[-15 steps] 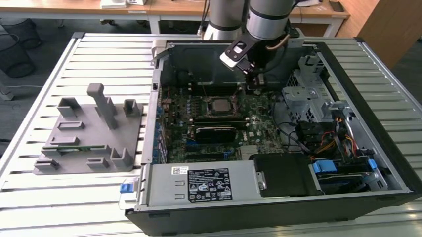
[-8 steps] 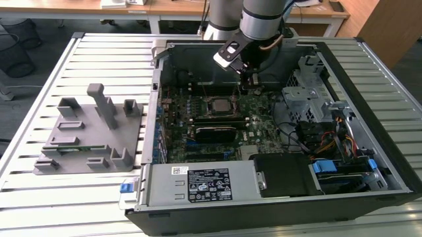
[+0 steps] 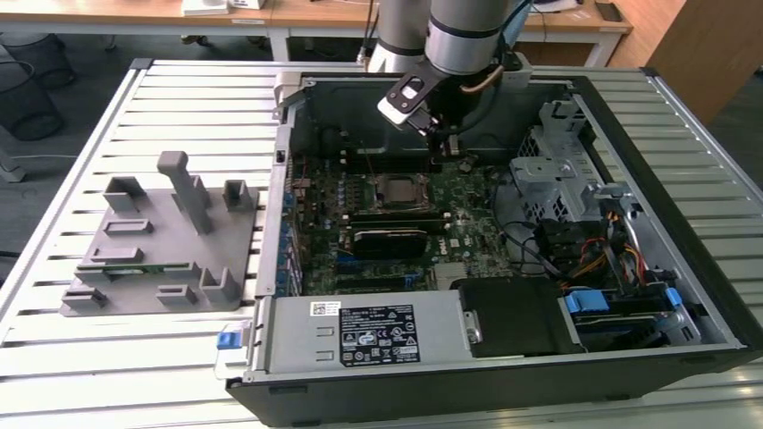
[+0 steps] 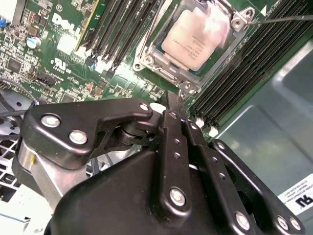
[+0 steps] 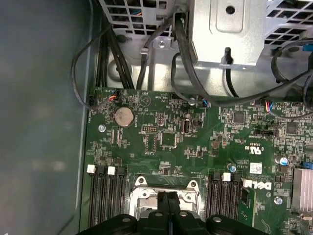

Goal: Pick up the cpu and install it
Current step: 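Close the cpu cover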

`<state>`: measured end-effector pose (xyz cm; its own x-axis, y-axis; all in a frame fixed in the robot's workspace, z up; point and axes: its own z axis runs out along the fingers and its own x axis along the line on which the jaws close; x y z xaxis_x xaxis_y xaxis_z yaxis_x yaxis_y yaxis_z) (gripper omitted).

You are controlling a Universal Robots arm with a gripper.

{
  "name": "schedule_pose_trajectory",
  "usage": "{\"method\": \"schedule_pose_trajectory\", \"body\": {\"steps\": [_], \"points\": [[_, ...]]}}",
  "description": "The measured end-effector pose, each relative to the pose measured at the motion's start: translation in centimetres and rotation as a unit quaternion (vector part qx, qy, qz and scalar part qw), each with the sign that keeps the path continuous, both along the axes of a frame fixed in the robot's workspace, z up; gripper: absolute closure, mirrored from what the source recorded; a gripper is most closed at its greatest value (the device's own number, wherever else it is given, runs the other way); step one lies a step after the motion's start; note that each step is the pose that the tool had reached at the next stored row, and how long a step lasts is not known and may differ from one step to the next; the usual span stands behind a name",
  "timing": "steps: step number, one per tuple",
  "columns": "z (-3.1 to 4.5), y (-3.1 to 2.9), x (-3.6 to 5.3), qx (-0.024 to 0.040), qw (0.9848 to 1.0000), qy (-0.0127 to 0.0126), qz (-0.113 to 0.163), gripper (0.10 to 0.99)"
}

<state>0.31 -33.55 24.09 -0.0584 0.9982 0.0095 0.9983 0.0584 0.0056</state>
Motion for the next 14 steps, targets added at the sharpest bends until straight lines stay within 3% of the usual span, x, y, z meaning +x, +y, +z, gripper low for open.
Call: {"method": "schedule_pose_trajectory", "body": {"steps": [5,14], "points": [[-0.42,0.0,-0.6,0.0,1.0,0.0,0.0,0.98],[-0.8,0.0,-2.83,0.0,1.0,0.0,0.0,0.98]]}}
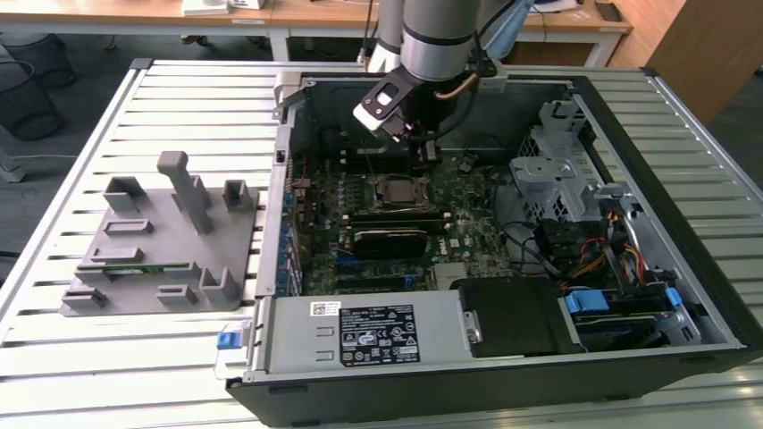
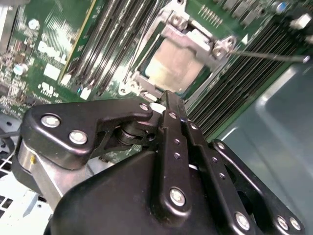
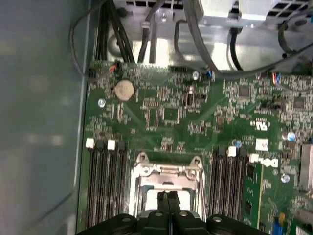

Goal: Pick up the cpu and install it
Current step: 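Close the cpu cover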

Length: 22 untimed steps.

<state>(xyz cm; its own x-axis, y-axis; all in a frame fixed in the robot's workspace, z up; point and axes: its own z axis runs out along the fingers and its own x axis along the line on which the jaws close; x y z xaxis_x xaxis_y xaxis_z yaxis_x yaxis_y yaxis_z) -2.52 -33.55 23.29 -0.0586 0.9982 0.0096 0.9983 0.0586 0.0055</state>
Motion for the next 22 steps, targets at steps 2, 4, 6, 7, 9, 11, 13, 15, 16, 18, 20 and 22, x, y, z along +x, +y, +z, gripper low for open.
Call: {"method": "schedule_pose_trajectory", "body": {"steps": [2,4,6,7,9,11,13,15,16,18,20,22], "points": [[0.0,0.0,-0.4,0.0002,1.0,0.0,0.002,0.98],[-0.01,0.0,-0.64,0.0002,1.0,0.0,0.008,0.98],[-0.05,0.0,-0.87,0.0004,0.9999,0.0,0.015,0.98],[-0.05,0.0,-0.96,0.0007,0.9999,0.0,0.016,0.98],[-0.06,0.0,-1.01,0.0011,0.9999,0.0,0.016,0.98],[-0.06,-0.03,-1.09,0.0013,0.9999,-0.0001,0.016,0.98],[-0.06,-0.04,-1.16,0.0012,0.9999,0.0,0.016,0.98],[-0.06,-0.05,-1.25,0.0012,0.9999,0.0,0.016,0.98],[-0.07,-0.05,-1.34,0.0013,0.9999,0.0,0.016,0.98],[-0.09,-0.05,-1.64,0.0013,0.9999,-0.0001,0.016,0.98],[-0.15,-0.05,-2.01,0.0013,0.9999,0.0,0.016,0.98],[-0.23,-0.05,-2.42,0.0012,0.9999,0.0,0.017,0.98]]}}
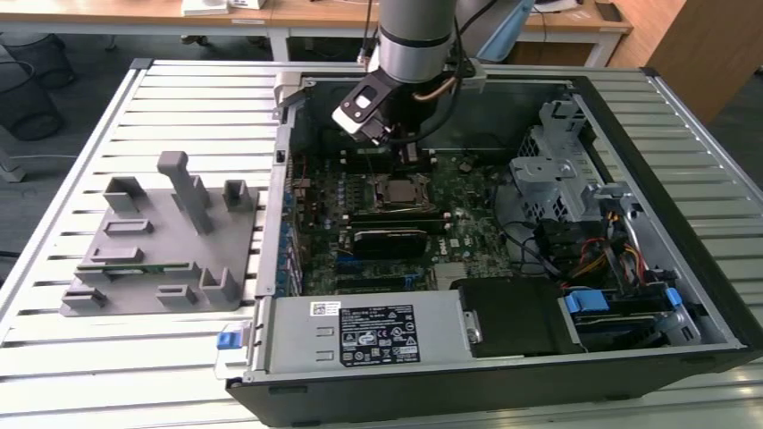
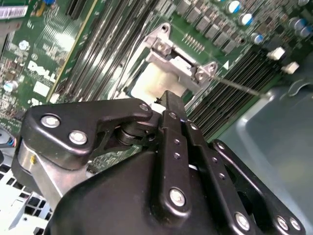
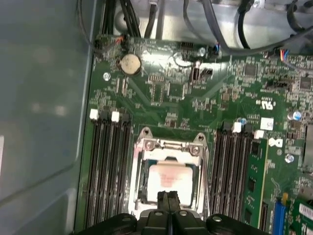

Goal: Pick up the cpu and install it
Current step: 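Close the cpu cover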

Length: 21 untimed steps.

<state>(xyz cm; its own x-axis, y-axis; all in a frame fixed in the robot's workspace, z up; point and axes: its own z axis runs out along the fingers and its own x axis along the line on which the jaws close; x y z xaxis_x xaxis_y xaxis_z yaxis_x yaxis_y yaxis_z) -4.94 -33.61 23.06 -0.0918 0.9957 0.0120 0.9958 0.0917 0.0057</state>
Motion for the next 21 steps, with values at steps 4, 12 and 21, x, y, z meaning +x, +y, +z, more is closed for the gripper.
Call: {"method": "schedule_pose_trajectory", "body": {"steps": [4,12,21], "points": [[-0.34,0.0,-0.43,0.0,1.0,0.0,0.002,0.98],[-1.15,-0.01,-1.17,0.0001,1.0,0.0,0.004,0.98],[-2.1,-0.01,-1.54,0.0001,1.0,0.0,0.004,0.98]]}}
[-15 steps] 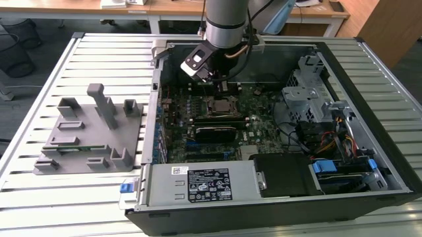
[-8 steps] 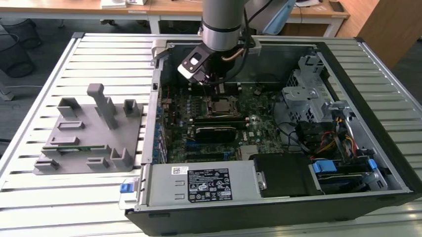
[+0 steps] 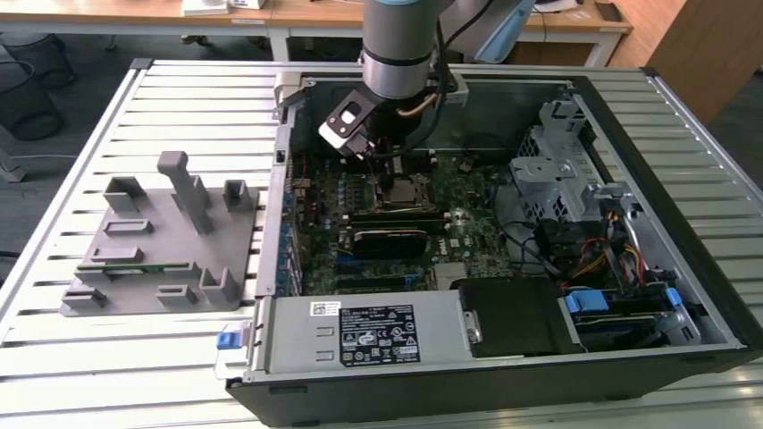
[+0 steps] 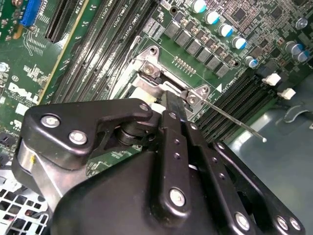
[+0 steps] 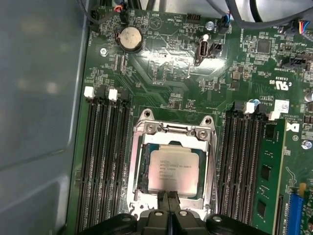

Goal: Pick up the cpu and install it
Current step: 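Close the cpu cover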

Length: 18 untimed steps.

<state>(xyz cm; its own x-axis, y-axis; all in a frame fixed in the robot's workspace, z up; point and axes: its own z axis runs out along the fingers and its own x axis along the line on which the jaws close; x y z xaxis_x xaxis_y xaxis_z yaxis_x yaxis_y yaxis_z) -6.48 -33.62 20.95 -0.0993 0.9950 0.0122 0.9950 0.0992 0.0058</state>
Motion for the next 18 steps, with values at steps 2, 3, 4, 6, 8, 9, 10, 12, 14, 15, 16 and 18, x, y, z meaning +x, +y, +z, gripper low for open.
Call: {"method": "schedule_pose_trajectory", "body": {"steps": [2,3,4,6,8,9,10,12,14,15,16,18], "points": [[-0.2,0.0,-0.01,0.0,1.0,0.0,0.0,0.98],[-0.29,0.0,-0.02,0.0001,1.0,0.0,0.0,0.98],[-0.37,0.0,-0.02,0.0002,1.0,0.0,0.0,0.98],[-0.52,0.0,-0.02,0.0003,1.0,0.0,0.0,0.98],[-0.69,0.0,-0.02,0.0004,1.0,0.0,0.0,0.98],[-0.75,0.0,-0.02,0.0003,1.0,0.0,0.0,0.98],[-0.8,0.0,-0.02,0.0003,1.0,0.0,0.0,0.98],[-0.89,-0.01,-0.03,0.0001,1.0,0.0002,0.0,0.98],[-0.96,-0.02,-0.02,-0.0001,1.0,0.0003,0.0,0.98],[-0.98,-0.01,0.03,-0.0001,1.0,0.0004,0.0,0.98],[-0.99,-0.01,0.13,0.0,1.0,0.0003,0.0,0.98],[-1.01,-0.01,0.45,0.0004,1.0,0.0001,0.0,0.98]]}}
